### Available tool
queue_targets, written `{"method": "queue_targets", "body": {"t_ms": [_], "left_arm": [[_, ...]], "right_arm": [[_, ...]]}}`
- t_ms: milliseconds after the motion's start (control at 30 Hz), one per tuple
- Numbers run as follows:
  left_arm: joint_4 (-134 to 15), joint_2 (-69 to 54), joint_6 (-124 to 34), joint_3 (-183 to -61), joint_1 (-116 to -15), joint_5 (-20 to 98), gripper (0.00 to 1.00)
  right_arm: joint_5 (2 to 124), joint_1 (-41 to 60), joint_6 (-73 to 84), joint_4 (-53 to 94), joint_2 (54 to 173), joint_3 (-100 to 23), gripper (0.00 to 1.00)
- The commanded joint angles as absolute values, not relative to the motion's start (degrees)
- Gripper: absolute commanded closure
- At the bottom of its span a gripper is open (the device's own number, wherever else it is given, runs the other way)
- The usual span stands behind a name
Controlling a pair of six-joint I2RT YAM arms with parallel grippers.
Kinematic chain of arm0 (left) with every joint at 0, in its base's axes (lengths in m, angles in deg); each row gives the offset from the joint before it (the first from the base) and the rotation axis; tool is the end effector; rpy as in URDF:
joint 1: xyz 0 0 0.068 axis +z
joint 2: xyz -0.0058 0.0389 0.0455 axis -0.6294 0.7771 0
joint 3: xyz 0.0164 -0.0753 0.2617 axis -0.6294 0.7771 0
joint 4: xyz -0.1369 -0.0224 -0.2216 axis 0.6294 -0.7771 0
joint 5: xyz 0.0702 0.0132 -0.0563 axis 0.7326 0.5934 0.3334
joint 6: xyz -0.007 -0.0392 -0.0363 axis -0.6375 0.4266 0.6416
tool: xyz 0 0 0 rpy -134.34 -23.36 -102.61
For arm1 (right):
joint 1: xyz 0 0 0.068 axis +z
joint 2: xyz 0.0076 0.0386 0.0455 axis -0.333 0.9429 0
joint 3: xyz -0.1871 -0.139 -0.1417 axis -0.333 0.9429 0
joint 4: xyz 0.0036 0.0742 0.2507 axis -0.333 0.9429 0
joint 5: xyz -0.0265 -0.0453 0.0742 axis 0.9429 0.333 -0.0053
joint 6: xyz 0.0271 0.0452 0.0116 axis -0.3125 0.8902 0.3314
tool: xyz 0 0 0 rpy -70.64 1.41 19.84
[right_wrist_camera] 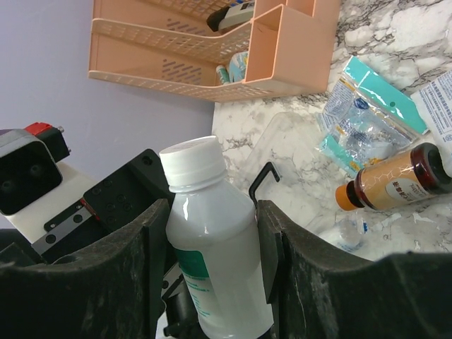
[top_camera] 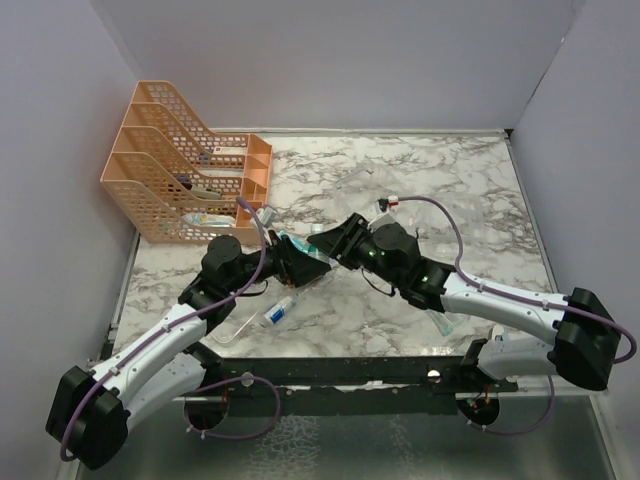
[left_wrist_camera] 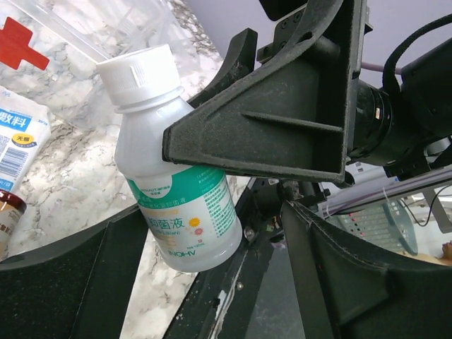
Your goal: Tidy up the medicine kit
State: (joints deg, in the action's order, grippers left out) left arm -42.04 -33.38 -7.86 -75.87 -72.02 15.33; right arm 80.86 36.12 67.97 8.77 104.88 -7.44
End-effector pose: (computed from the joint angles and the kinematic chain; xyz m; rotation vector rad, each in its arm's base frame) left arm 0.1575 -0.1248 0.2663 0.2278 1.8466 -1.4990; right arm 0.1690 0.2354 0.2737 0.3832 2.0468 1.2879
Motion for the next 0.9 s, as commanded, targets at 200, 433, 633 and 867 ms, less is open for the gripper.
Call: {"method": "queue_targets", "body": {"t_ms": [200,433,633,867], "left_arm": [[-36.07,-32.47,-6.01,-75.85,-72.15,12.57,0.40],[-38.82,-32.12,-9.82,-76.48,-72.14,14.95,0.57],[-51.71,-32.75,-22.31,-81.34,-72.16,14.29,0.59],[-55.56,-33.68,-27.64,-84.29,-72.23,7.56,0.60]], "right_arm": [[78.36,36.76,67.81,6.42,103.05,-6.70,0.63],[75.20,36.67,64.84,5.79,101.26,-5.52,0.53],[73.89,36.70,58.51,13.08,98.39,-7.48,0.39],[68.56,36.69,55.04,19.82,98.62,-9.82,0.38]]}}
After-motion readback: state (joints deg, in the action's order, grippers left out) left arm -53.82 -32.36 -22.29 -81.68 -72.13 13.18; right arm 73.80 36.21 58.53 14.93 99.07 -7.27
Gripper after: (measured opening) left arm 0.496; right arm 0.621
